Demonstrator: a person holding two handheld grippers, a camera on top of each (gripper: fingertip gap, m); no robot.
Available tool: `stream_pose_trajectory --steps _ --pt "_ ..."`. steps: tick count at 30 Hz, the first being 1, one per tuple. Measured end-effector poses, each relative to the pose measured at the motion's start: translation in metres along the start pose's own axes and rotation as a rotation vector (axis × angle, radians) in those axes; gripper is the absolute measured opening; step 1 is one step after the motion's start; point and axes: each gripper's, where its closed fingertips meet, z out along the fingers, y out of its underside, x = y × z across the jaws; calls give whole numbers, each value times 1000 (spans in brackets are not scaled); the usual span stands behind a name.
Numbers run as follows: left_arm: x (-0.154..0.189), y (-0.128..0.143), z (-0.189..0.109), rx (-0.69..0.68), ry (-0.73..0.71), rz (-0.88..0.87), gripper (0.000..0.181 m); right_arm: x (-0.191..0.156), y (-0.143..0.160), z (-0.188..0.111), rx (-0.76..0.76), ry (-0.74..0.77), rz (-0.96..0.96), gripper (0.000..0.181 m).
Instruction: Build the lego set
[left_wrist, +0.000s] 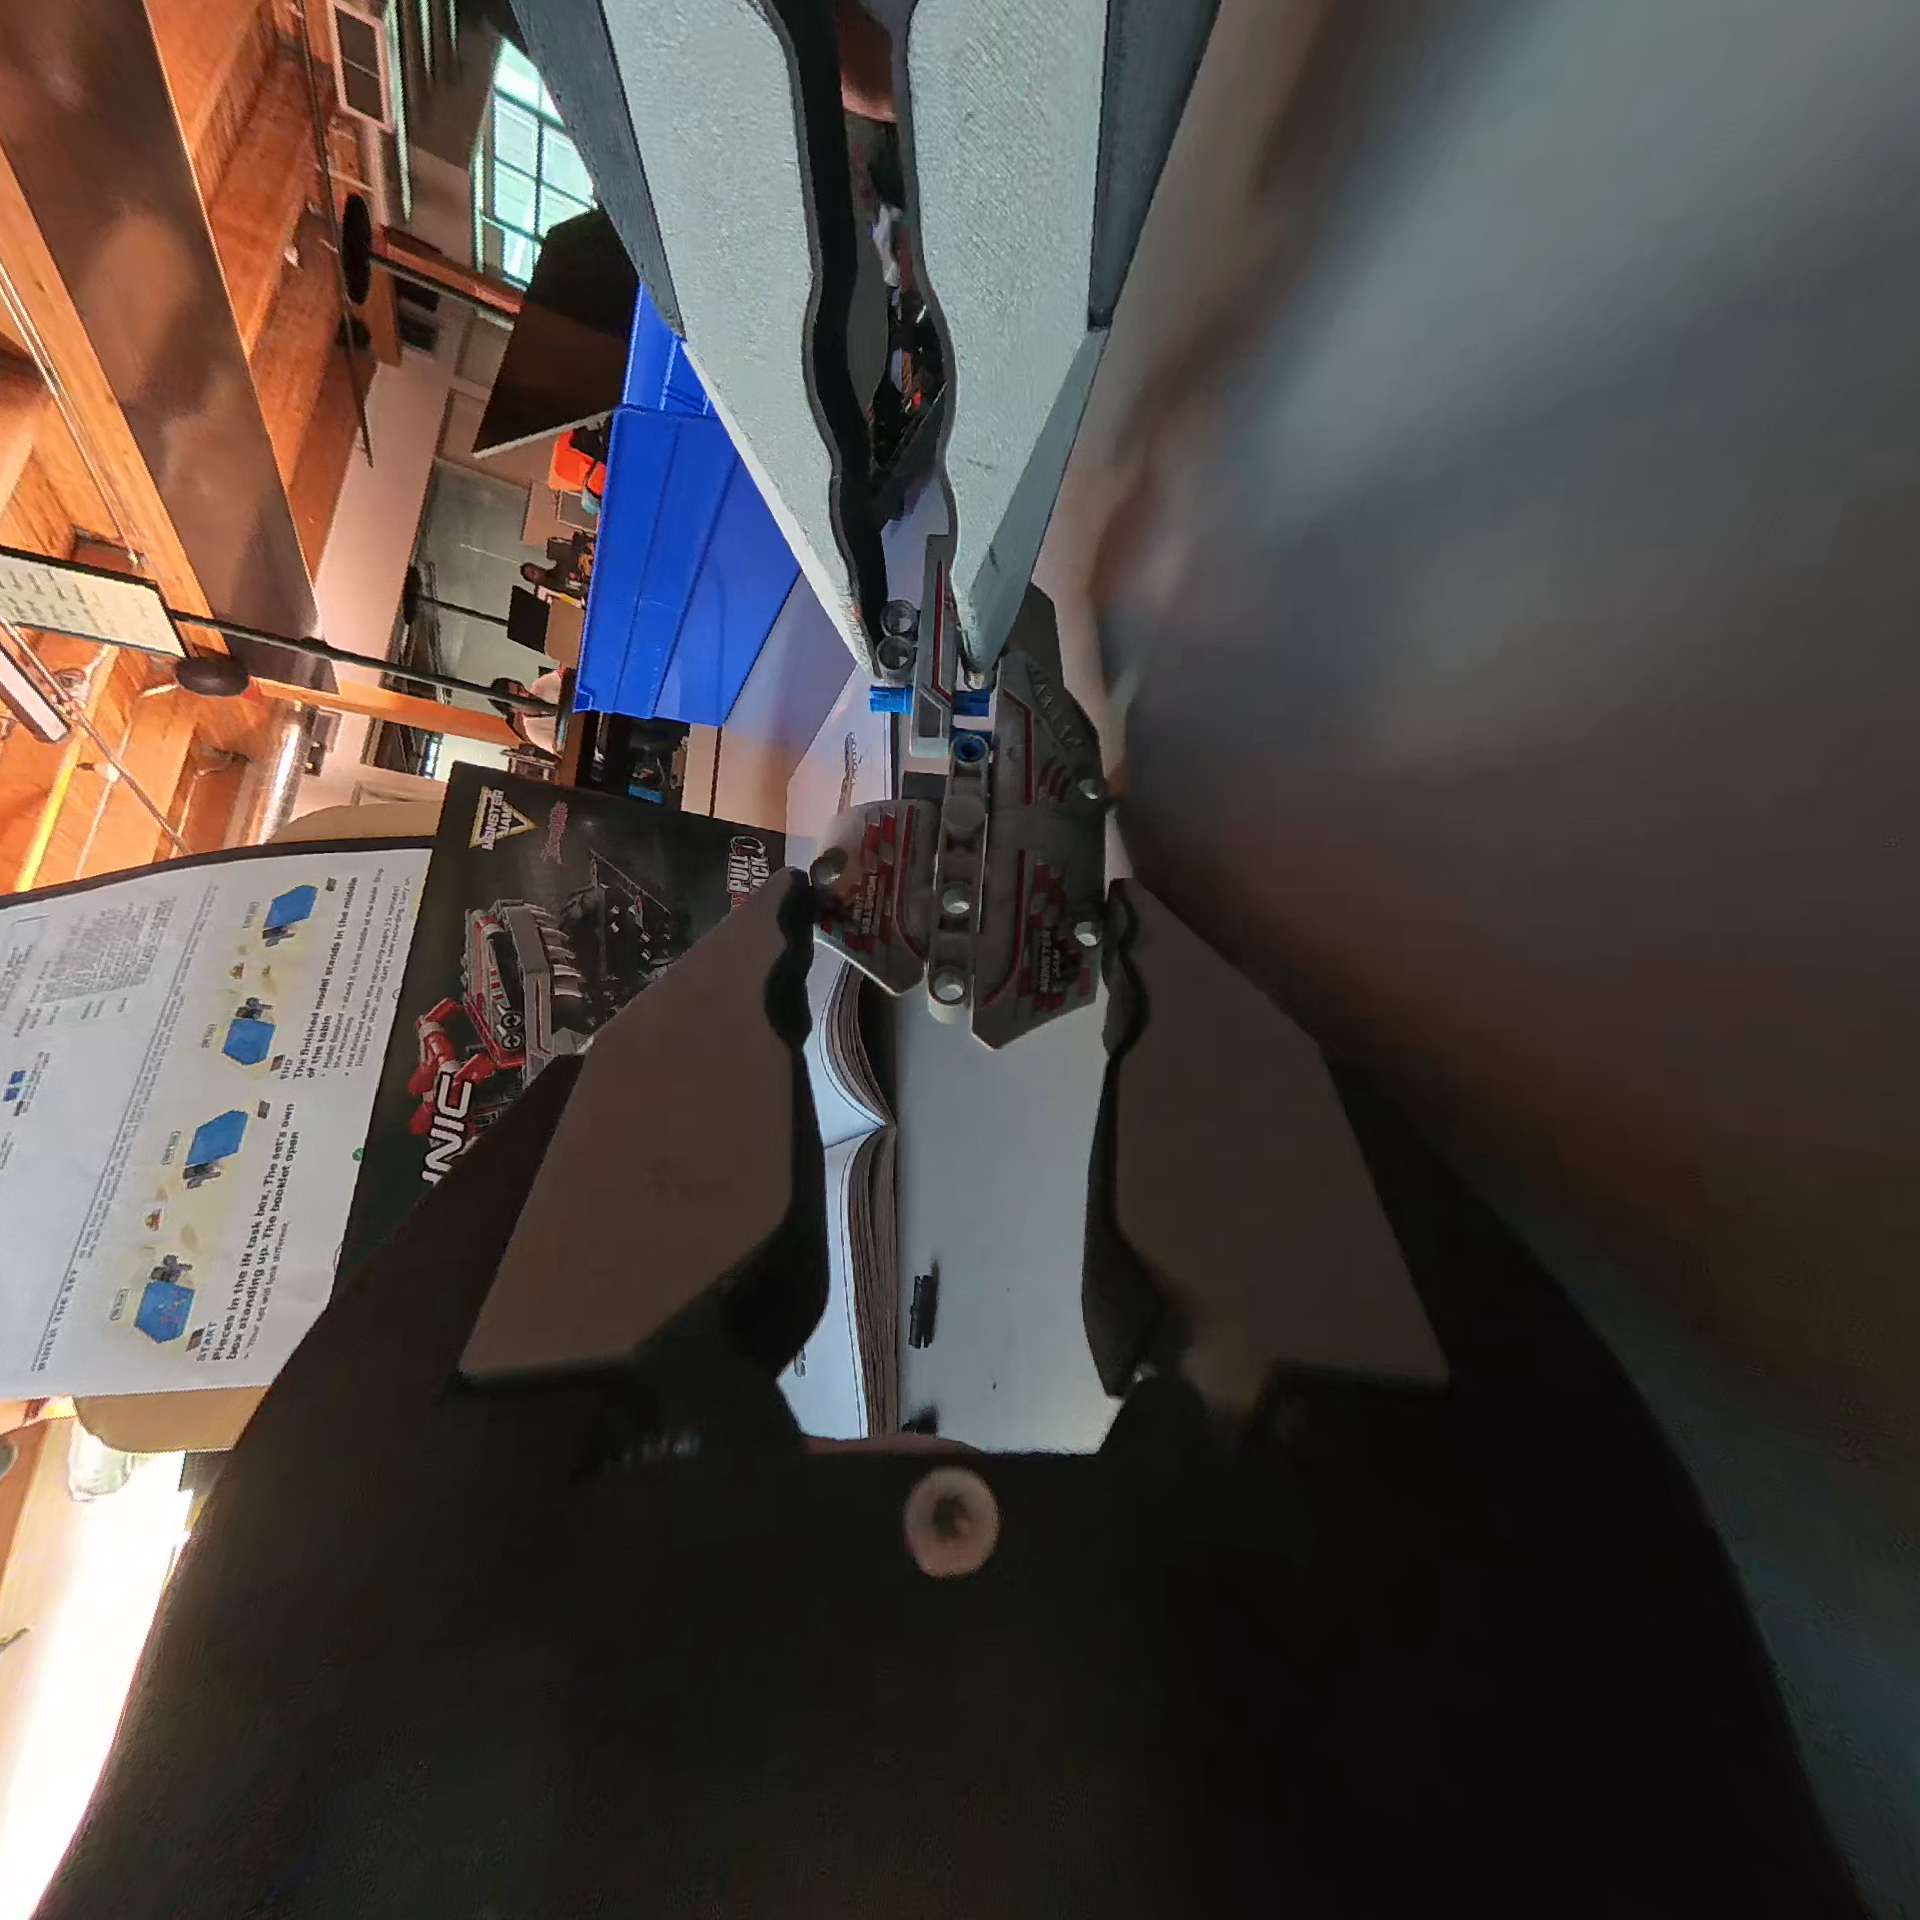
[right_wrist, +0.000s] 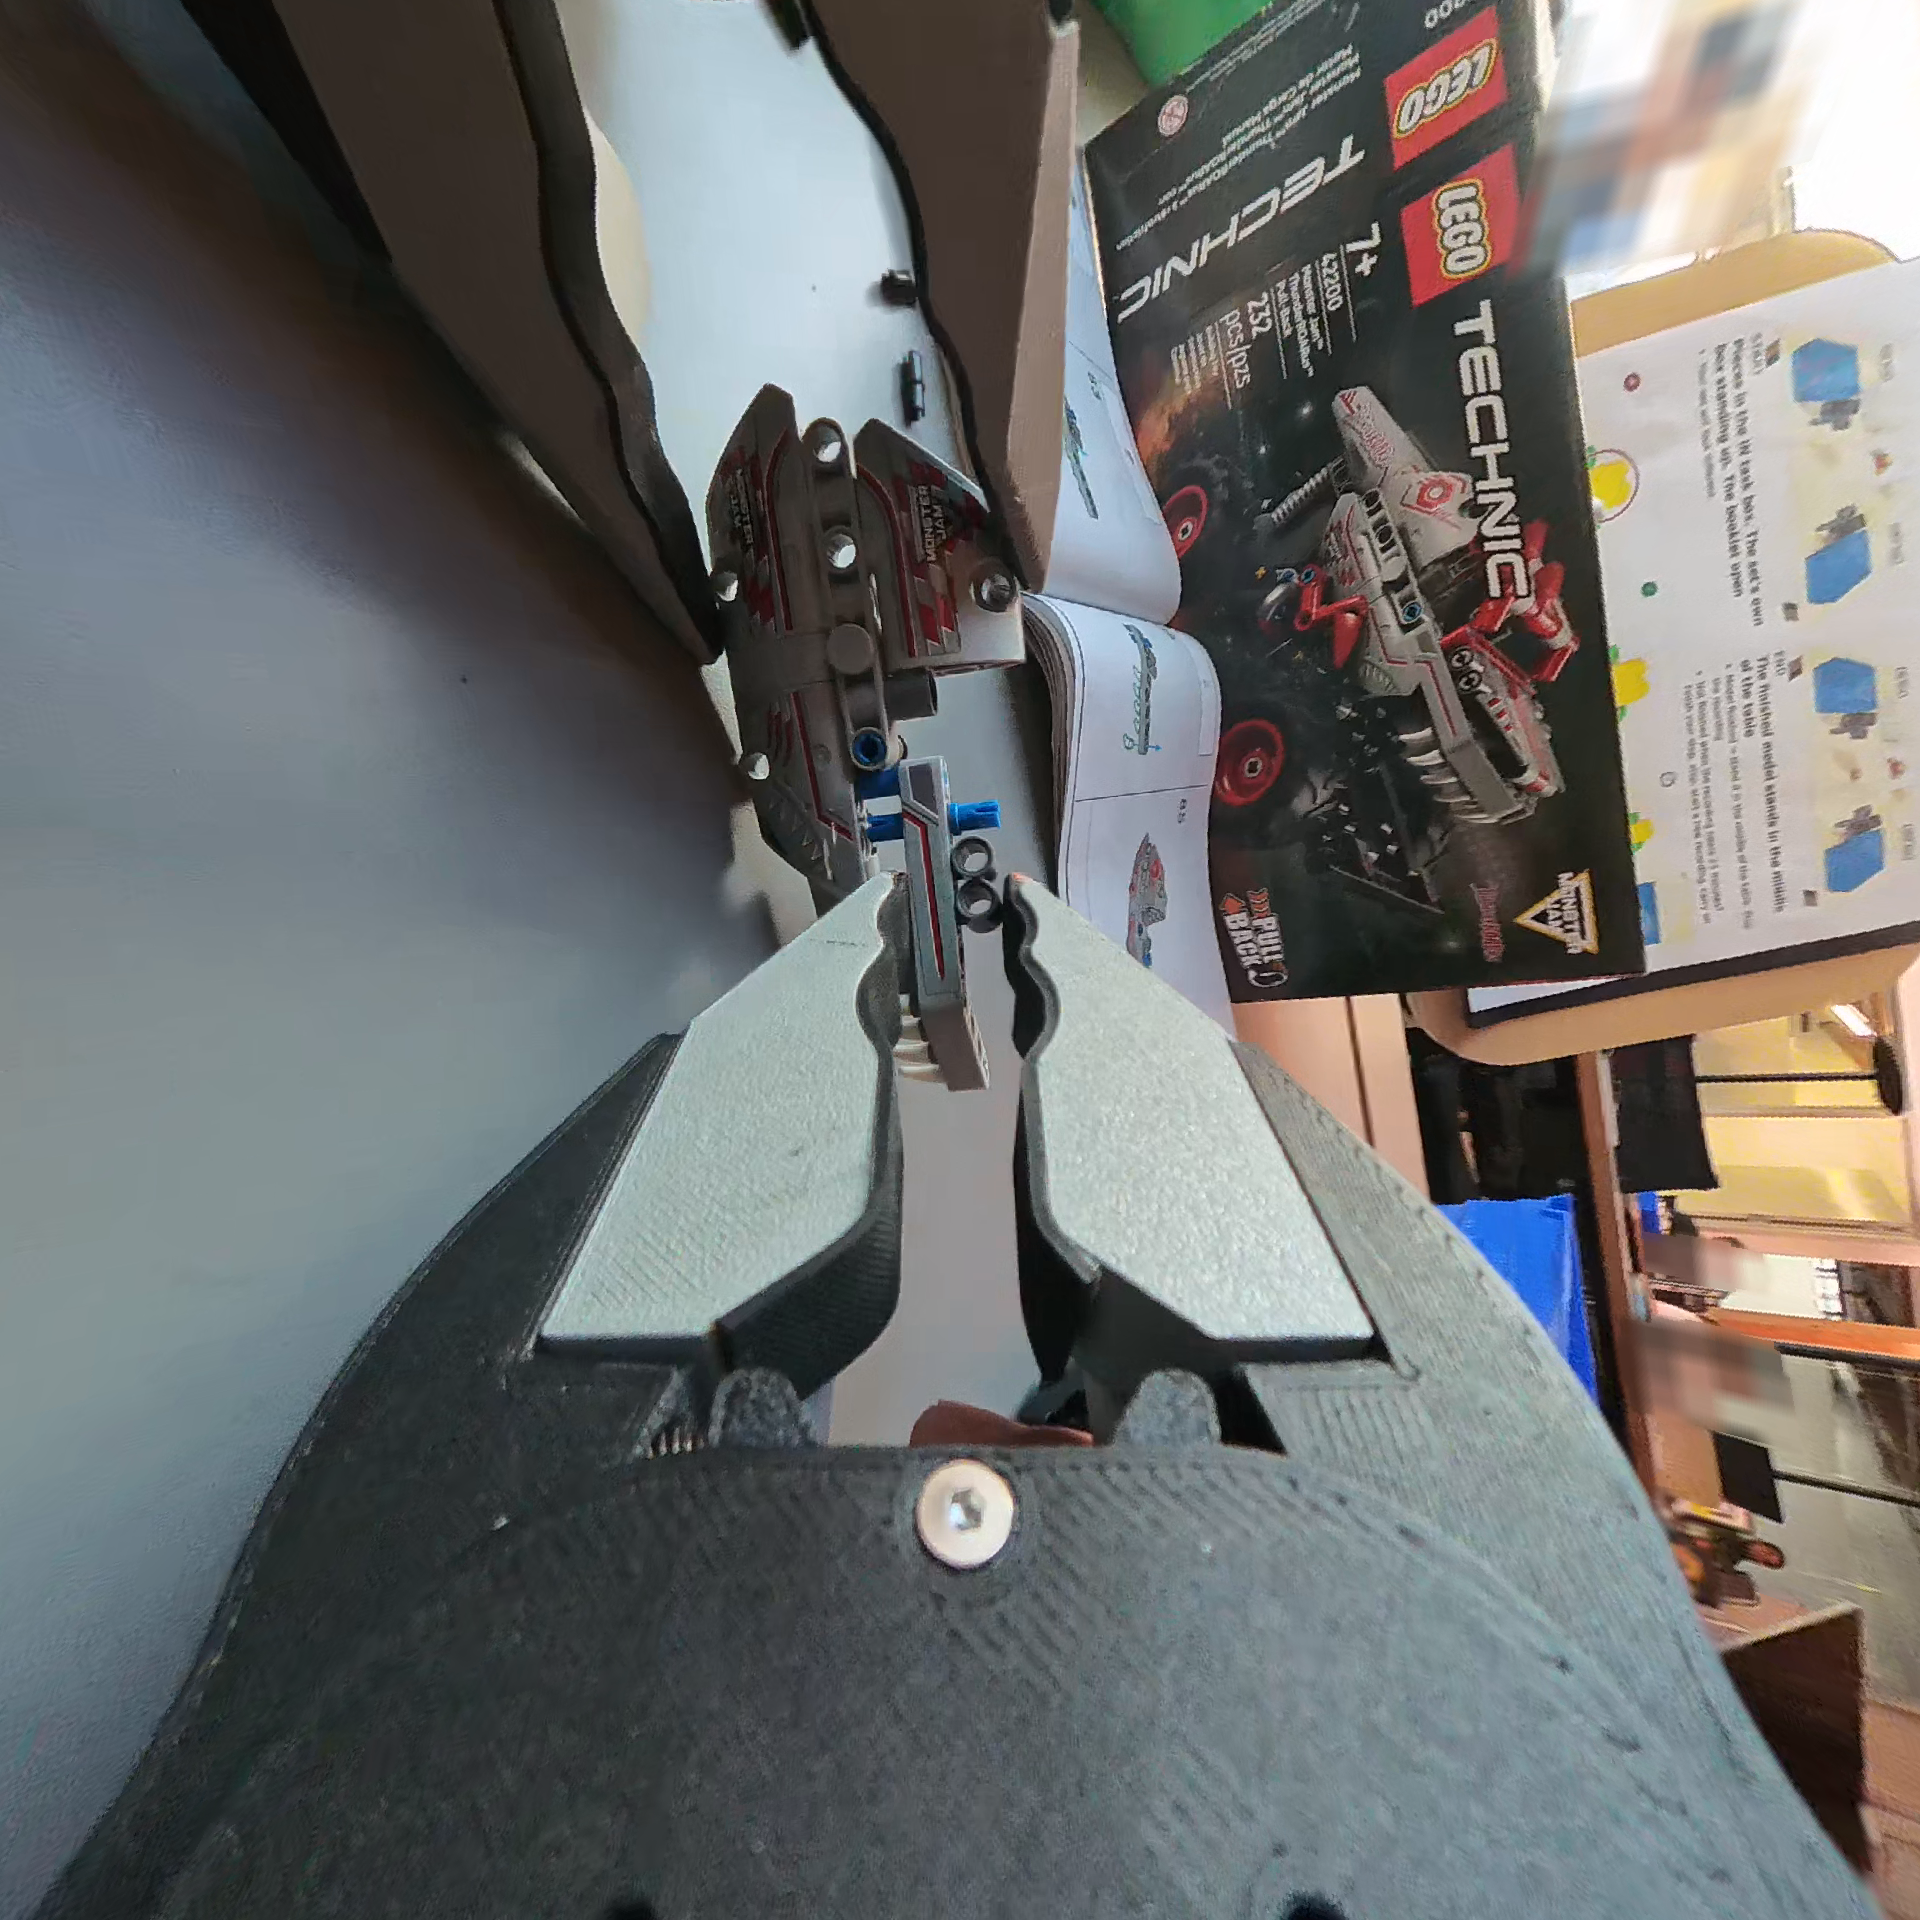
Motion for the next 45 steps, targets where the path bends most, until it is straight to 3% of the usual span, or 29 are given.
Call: stream_pose_trajectory --steps 11,28,36,45 --pt "-1 0 0 14 0 -18 53 1 0 -2 14 45 -146 15" --pt "-3 0 -2 38 2 -39 54 4 4 5 36 78 -117 15" --pt "-3 4 0 15 -6 -36 53 4 5 3 24 34 -3 14" --pt "-3 4 -1 20 -1 -36 53 10 4 3 -52 66 -125 15"
